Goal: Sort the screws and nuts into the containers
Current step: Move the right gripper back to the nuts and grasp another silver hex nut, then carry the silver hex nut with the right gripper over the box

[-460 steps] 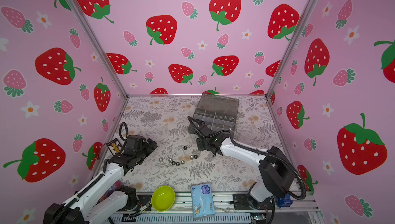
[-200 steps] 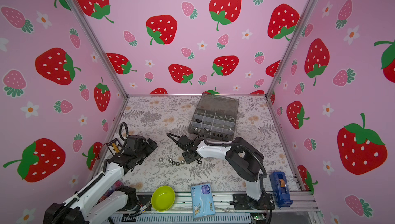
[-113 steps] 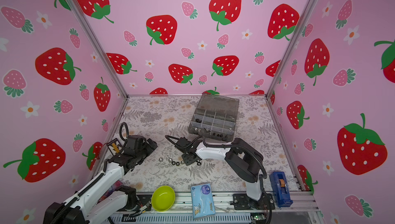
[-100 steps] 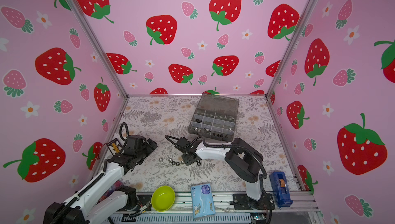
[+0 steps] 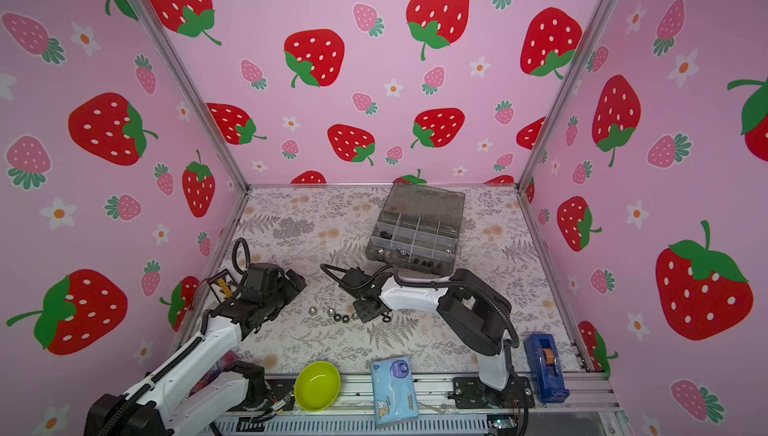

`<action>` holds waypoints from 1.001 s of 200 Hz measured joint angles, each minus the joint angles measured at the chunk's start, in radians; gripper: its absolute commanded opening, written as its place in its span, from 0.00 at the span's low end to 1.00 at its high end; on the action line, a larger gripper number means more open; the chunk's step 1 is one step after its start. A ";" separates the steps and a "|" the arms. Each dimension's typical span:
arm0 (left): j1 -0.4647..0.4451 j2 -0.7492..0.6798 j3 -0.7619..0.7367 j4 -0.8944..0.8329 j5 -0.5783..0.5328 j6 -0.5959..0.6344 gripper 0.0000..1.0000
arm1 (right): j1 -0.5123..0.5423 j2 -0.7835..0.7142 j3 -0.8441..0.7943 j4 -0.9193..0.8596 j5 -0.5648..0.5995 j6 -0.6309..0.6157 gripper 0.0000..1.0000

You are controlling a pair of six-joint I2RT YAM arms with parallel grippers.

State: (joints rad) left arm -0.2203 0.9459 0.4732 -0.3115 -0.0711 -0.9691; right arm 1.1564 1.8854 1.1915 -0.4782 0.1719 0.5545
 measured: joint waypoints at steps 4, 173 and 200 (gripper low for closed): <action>0.000 0.000 0.000 0.000 0.000 0.000 0.99 | 0.000 0.000 0.001 -0.004 0.006 0.000 0.12; 0.000 -0.004 0.000 0.000 0.000 0.005 0.99 | -0.623 -0.294 -0.024 0.021 0.135 -0.069 0.10; 0.000 0.001 0.001 -0.002 0.000 0.009 0.99 | -0.684 -0.232 -0.011 0.032 0.130 -0.092 0.10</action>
State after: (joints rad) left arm -0.2199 0.9466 0.4740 -0.3130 -0.0711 -0.9600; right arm 0.4728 1.6535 1.1809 -0.4461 0.3019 0.4629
